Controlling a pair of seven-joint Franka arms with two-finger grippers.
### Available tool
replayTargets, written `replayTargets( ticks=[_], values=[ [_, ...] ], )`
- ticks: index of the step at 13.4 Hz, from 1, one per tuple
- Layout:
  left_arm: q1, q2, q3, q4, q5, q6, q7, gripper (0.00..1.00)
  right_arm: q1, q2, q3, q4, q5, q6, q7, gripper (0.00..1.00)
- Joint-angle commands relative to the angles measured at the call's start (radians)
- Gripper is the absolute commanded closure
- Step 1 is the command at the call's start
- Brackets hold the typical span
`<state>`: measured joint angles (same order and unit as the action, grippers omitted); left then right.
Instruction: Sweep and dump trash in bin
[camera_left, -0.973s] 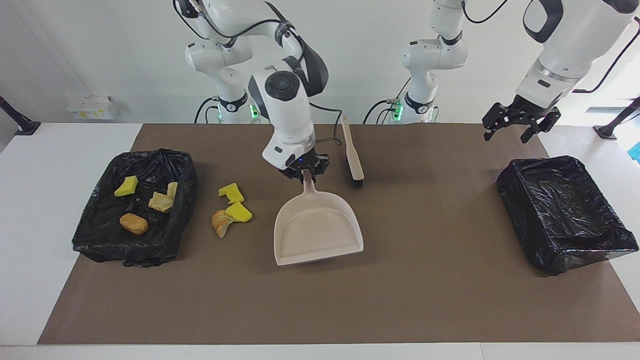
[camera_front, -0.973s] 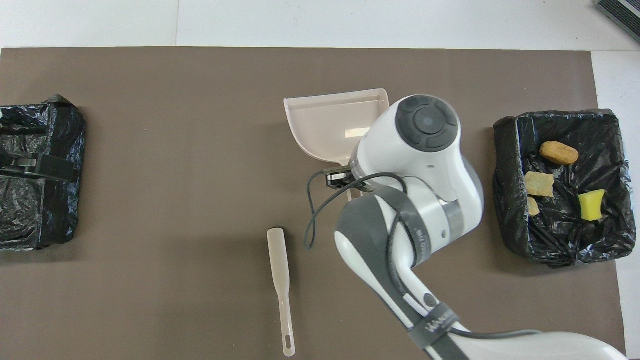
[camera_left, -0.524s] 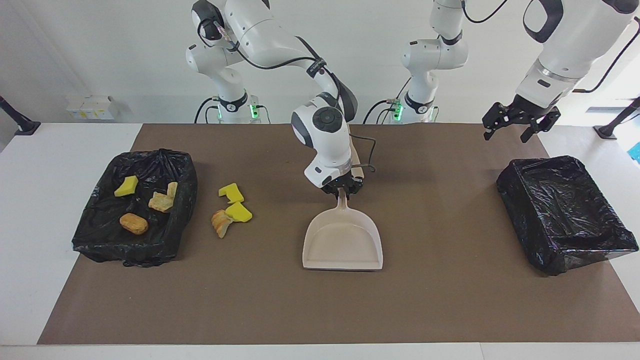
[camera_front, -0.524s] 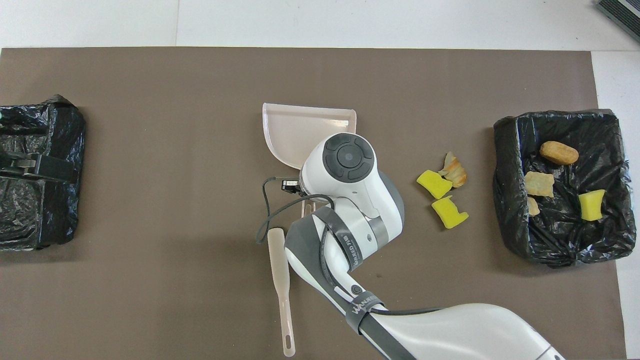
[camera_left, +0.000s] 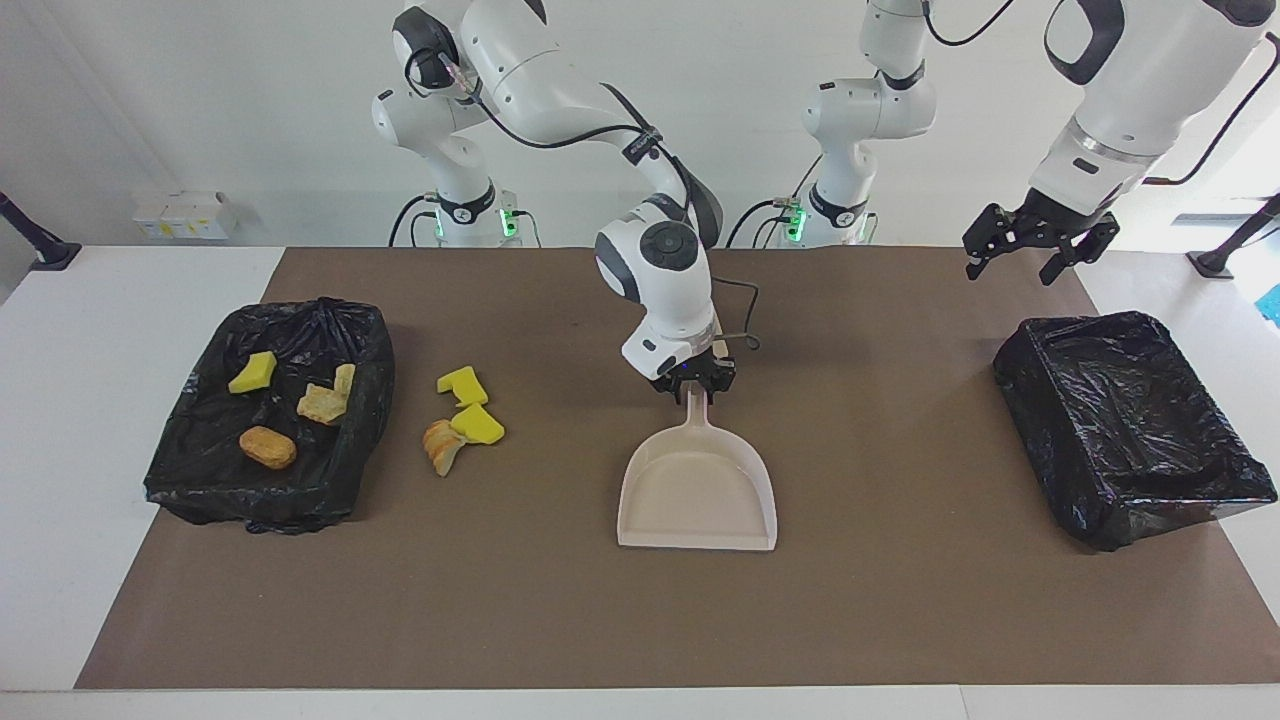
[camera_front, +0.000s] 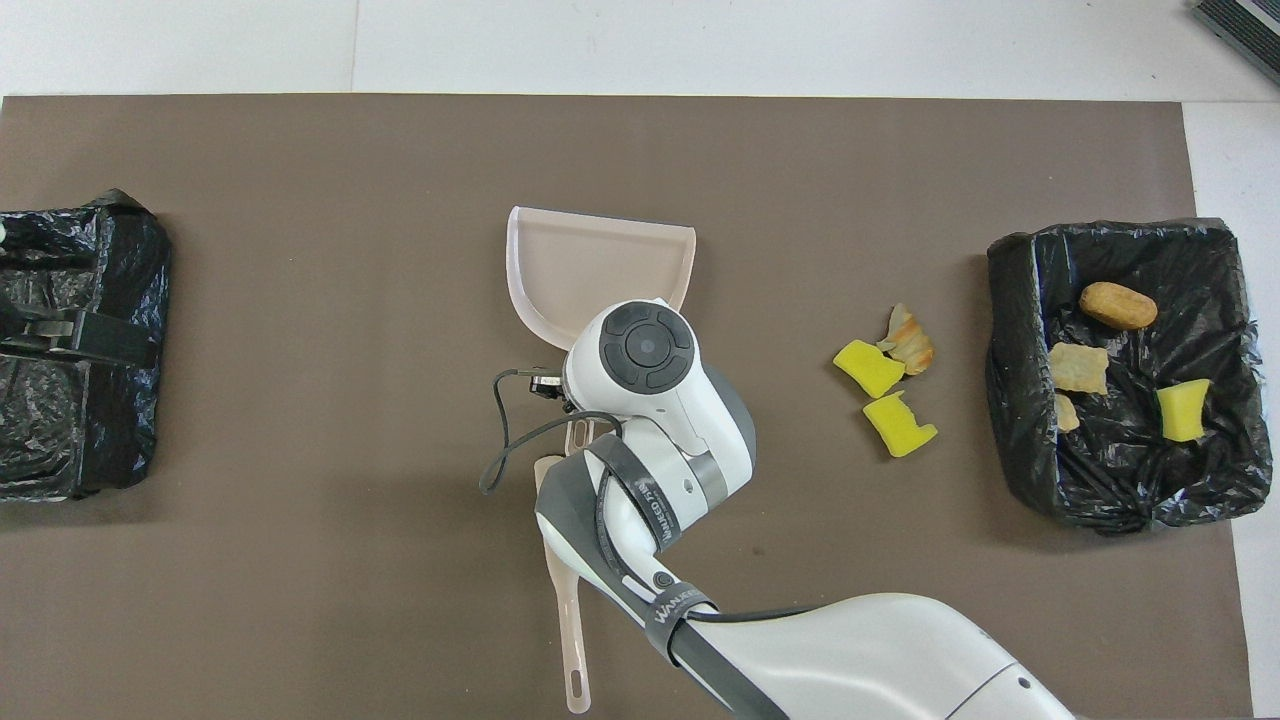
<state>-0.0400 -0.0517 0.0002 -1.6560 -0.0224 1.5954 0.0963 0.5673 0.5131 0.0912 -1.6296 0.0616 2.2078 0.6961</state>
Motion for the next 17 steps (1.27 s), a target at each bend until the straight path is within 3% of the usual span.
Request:
replayTargets(
  ticks=[1,6,8,12,17],
  values=[
    [-0.009,-0.03,0.003,-0.031,0.009,-0.005,-0.009,0.0,-0.006,-0.033,0.002,0.022,-0.019,-0.077,-0.018,0.03],
    [-0.012,-0.03,0.003,-0.036,0.007,-0.002,-0.012,0.0,0.071,-0.116,0.03,-0.018,0.026,-0.193,0.068,0.04],
    [-0.014,-0.03,0.003,-0.036,0.007,-0.002,-0.013,0.0,0.095,-0.18,0.048,-0.111,0.075,-0.227,0.062,0.04],
    [-0.014,-0.036,-0.002,-0.047,0.007,0.0,-0.013,0.0,0.173,-0.345,0.054,-0.41,0.093,-0.163,0.033,0.05],
    [-0.032,-0.042,-0.002,-0.059,0.007,0.001,-0.018,0.0,0.243,-0.409,0.054,-0.522,0.204,-0.083,0.001,0.16]
  ],
)
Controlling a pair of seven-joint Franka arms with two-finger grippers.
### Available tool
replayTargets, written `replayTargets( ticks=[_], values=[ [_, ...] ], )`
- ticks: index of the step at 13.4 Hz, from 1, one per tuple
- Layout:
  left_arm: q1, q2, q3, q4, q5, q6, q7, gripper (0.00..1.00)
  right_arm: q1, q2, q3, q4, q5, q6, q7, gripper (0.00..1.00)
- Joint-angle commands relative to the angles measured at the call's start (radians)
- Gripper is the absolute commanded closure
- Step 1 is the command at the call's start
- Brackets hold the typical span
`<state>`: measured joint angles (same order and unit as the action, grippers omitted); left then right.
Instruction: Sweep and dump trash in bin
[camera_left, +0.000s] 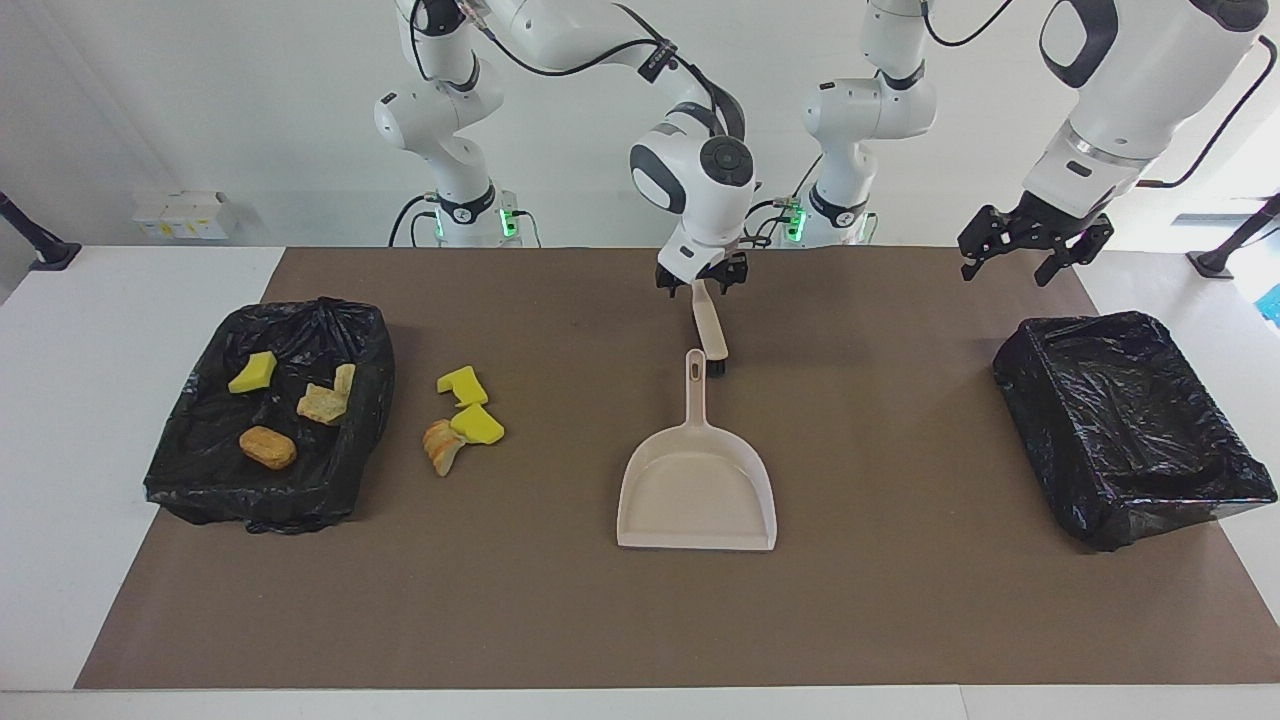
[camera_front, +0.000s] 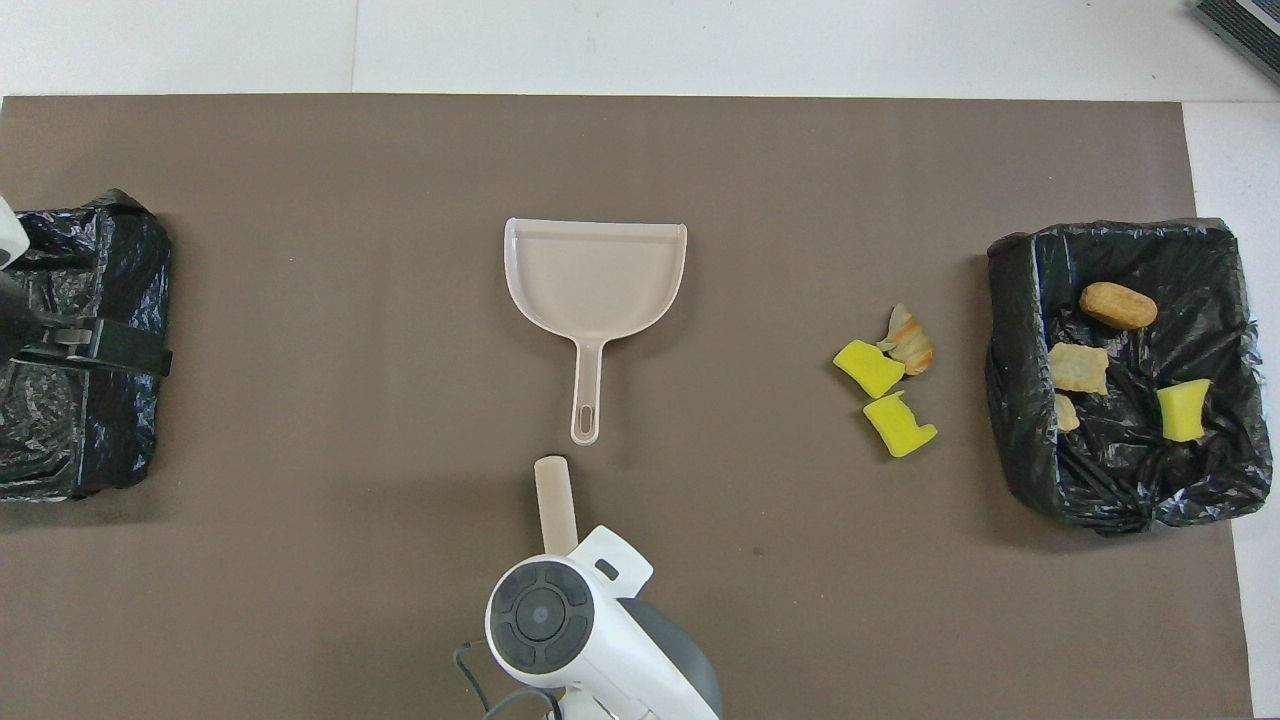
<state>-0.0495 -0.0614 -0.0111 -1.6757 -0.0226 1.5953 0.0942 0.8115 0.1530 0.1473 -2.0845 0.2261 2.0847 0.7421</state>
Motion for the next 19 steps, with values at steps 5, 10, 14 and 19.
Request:
replayTargets(
  ticks=[5,10,14,19],
  values=[
    [-0.024,-0.031,0.01,-0.052,0.007,0.014,-0.016,0.0,-0.005,-0.058,-0.003,-0.109,0.041,0.101,-0.119,0.92],
    [-0.026,-0.031,0.01,-0.052,0.007,0.017,-0.016,0.0,-0.005,-0.03,-0.006,-0.026,0.026,0.052,-0.113,1.0],
    [-0.049,-0.018,0.013,-0.052,0.007,0.055,-0.019,0.0,-0.043,-0.105,-0.006,0.001,0.035,-0.104,-0.118,1.0],
    [-0.096,0.038,0.01,-0.056,0.004,0.179,-0.063,0.0,-0.066,-0.154,-0.011,-0.011,0.042,-0.256,-0.052,1.0]
  ],
)
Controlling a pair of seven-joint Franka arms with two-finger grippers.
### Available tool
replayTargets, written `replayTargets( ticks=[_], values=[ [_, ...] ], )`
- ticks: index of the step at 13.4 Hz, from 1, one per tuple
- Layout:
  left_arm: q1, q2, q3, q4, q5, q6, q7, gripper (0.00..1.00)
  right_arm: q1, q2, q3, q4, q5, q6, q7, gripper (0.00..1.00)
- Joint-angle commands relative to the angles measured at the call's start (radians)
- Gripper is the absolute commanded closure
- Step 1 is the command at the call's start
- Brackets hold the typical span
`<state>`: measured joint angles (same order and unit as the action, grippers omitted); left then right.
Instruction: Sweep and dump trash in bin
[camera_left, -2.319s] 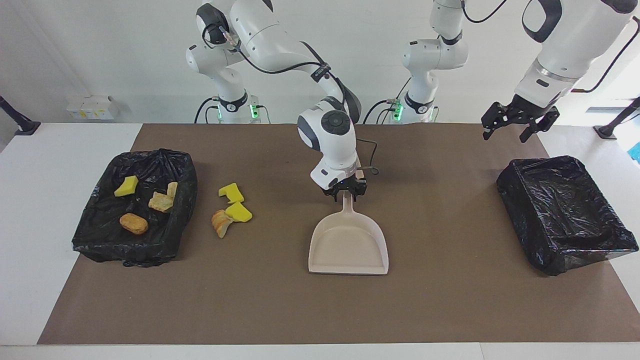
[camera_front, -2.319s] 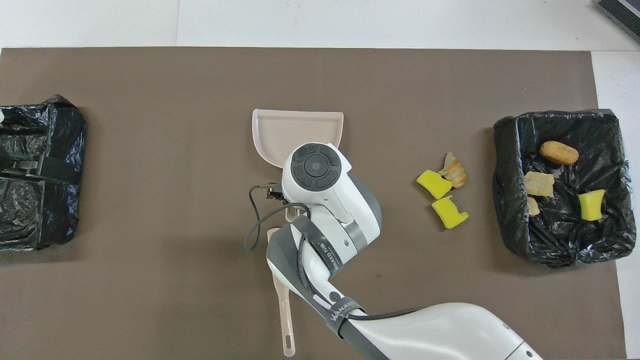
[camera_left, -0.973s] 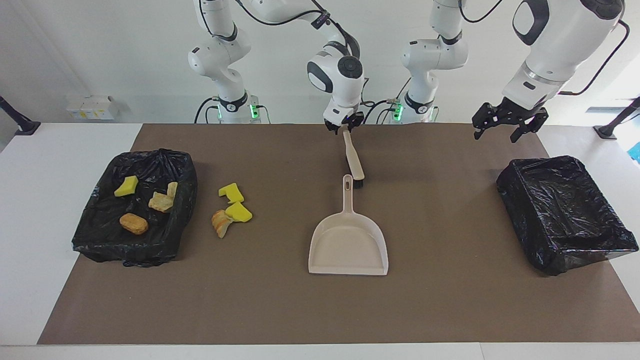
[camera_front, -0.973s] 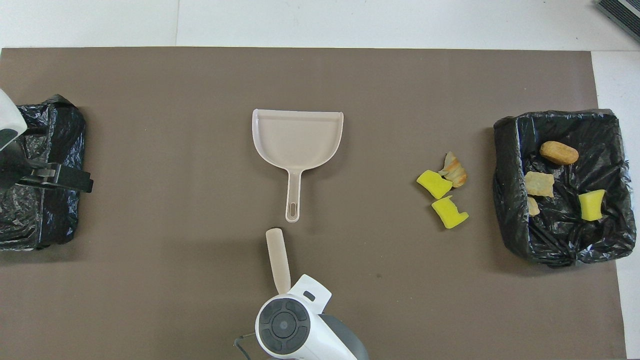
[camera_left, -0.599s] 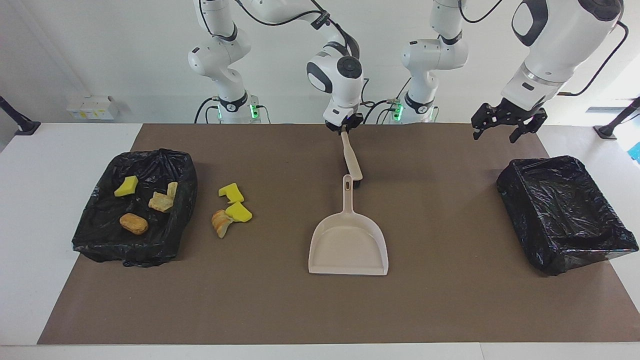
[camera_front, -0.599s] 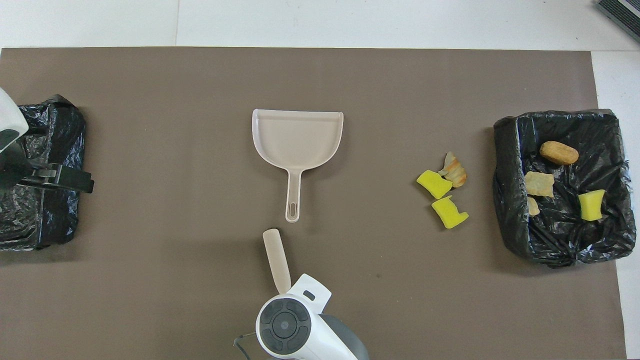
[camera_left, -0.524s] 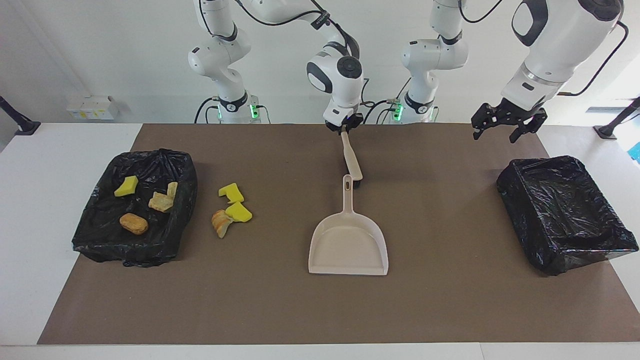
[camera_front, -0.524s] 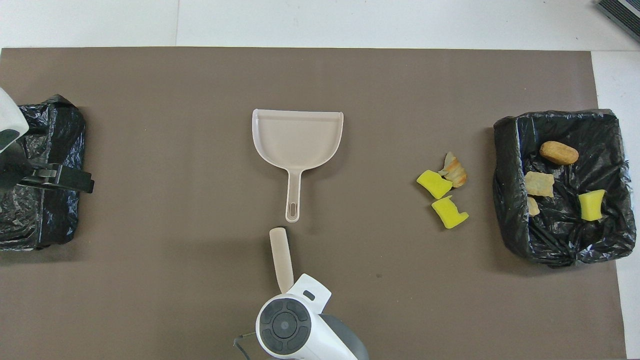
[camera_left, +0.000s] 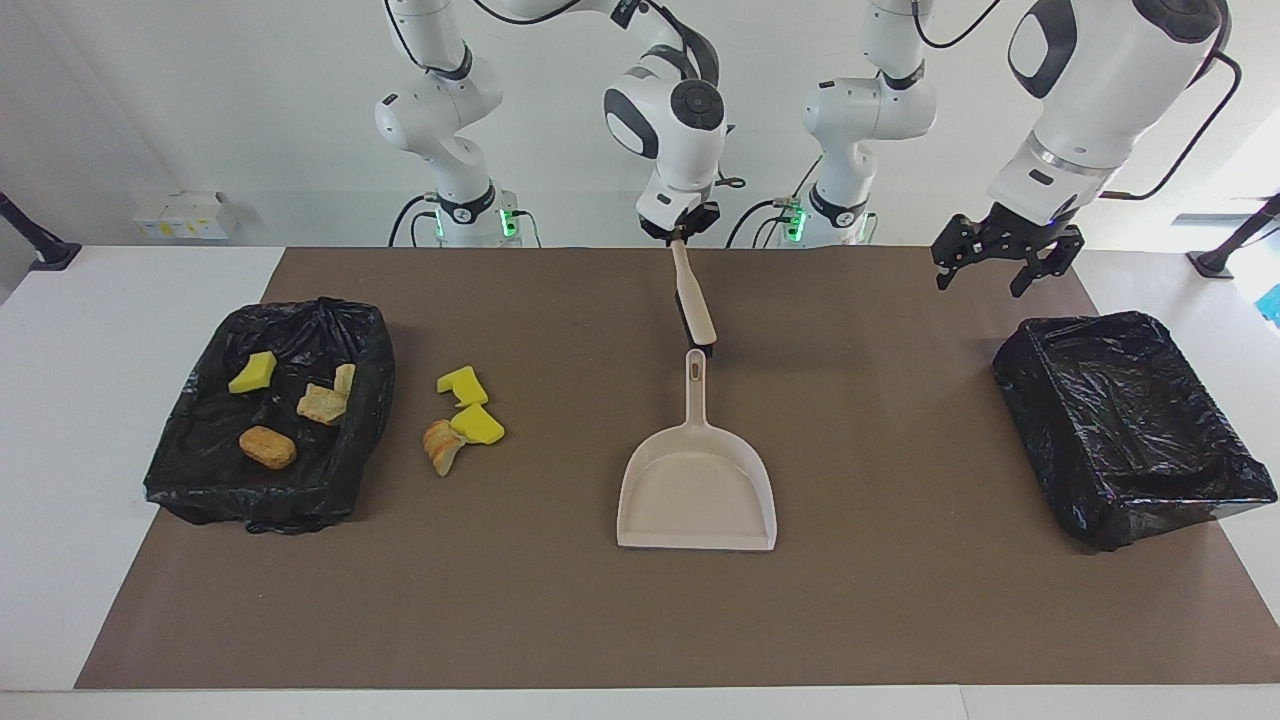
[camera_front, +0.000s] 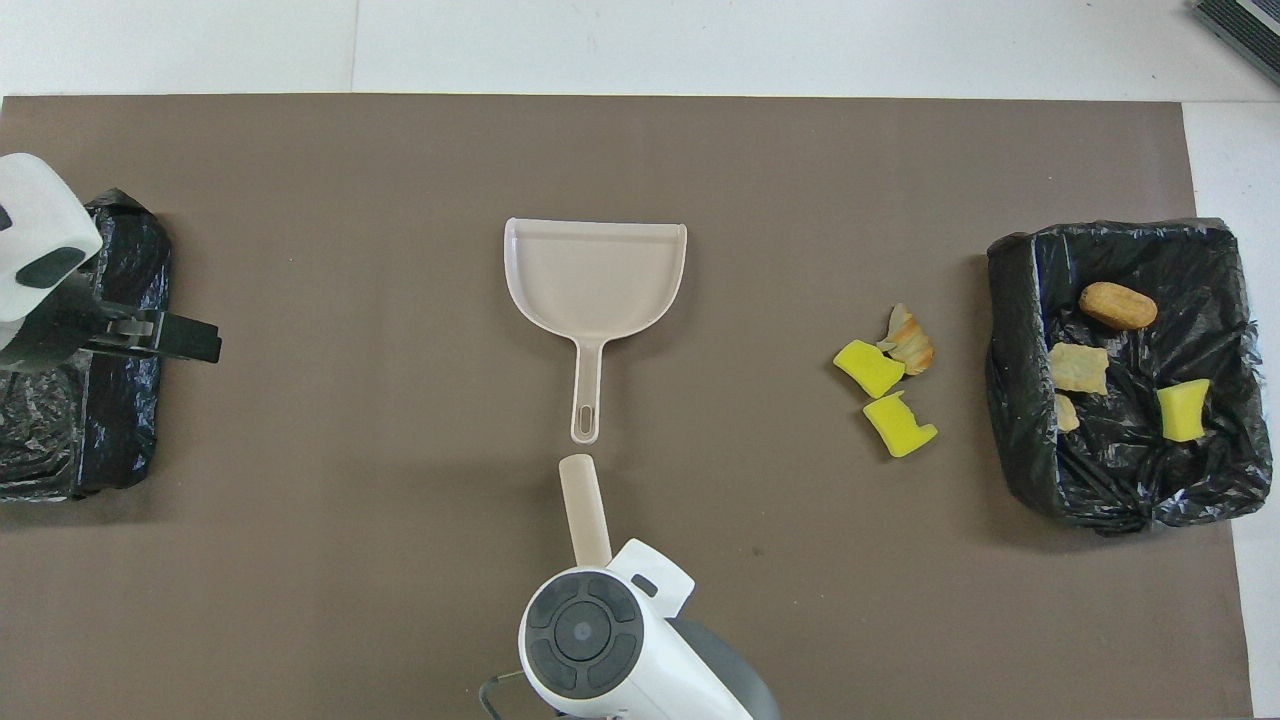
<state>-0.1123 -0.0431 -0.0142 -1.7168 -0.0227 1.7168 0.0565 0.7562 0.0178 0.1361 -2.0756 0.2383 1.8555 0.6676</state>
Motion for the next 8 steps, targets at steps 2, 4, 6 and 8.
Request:
replayTargets(
  ticks=[2,4,6,8],
  values=[
    [-0.059,0.054,0.013,-0.015,-0.034,0.125,-0.065,0.0,-0.026,-0.028,-0.001,-0.02,0.029,-0.082,0.07,1.0],
    [-0.121,0.1,0.013,-0.014,-0.034,0.191,-0.134,0.0,-0.069,-0.065,-0.003,-0.02,0.024,-0.175,0.073,1.0],
    [-0.174,0.155,0.013,-0.014,-0.034,0.268,-0.19,0.0,-0.13,-0.097,-0.006,-0.02,-0.008,-0.28,0.049,1.0],
    [-0.231,0.204,0.013,-0.012,-0.034,0.335,-0.237,0.0,-0.181,-0.108,-0.006,-0.018,-0.072,-0.321,0.043,1.0]
  ],
)
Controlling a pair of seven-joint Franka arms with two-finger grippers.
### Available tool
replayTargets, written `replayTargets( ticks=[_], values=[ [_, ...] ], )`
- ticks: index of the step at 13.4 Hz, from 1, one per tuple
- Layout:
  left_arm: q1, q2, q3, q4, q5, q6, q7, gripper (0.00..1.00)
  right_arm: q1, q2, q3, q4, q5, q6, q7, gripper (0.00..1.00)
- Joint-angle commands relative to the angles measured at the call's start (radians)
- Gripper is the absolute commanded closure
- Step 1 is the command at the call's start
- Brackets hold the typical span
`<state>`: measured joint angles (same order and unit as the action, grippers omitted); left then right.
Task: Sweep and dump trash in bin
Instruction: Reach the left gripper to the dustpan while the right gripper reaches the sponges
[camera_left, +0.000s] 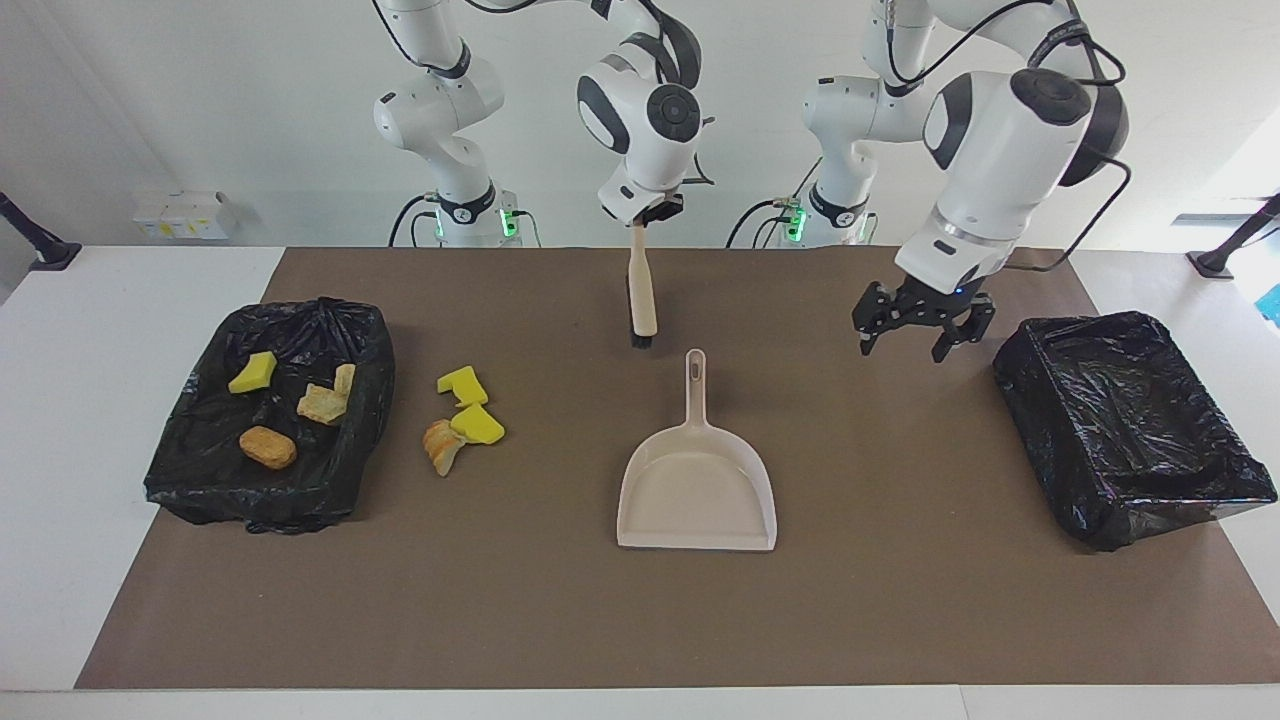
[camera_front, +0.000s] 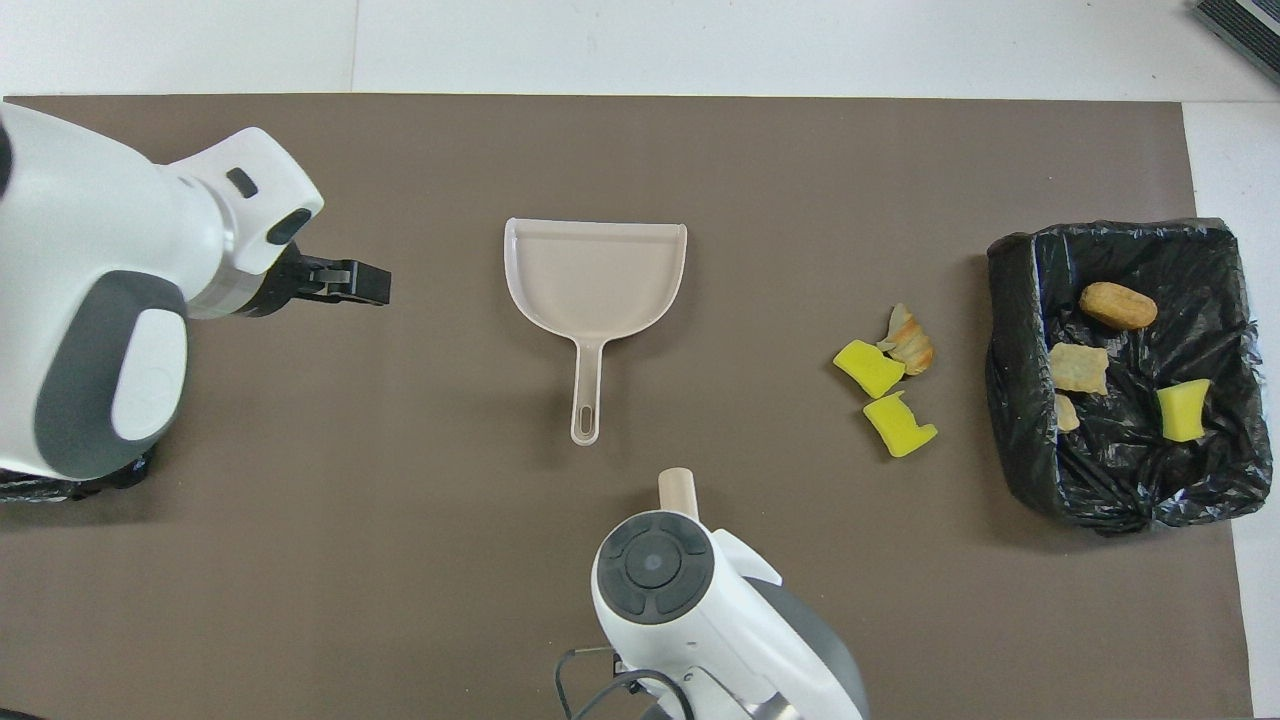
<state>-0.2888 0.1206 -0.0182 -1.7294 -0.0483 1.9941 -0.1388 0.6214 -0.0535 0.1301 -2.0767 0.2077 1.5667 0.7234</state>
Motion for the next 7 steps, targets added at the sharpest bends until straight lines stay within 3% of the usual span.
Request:
replayTargets(
  ticks=[1,4,7],
  values=[
    [-0.085,0.069,0.017,0.001,-0.008,0.09,-0.054,0.0,-0.08,-0.037,0.0,-0.017,-0.077,-0.043,-0.015,1.0],
    [-0.17,0.129,0.02,-0.002,-0.008,0.156,-0.119,0.0,-0.175,-0.011,0.002,0.0,-0.264,-0.059,-0.063,1.0],
    [-0.254,0.136,0.02,-0.061,-0.005,0.199,-0.125,0.0,-0.284,0.003,0.003,-0.009,-0.41,-0.053,-0.134,1.0]
  ],
)
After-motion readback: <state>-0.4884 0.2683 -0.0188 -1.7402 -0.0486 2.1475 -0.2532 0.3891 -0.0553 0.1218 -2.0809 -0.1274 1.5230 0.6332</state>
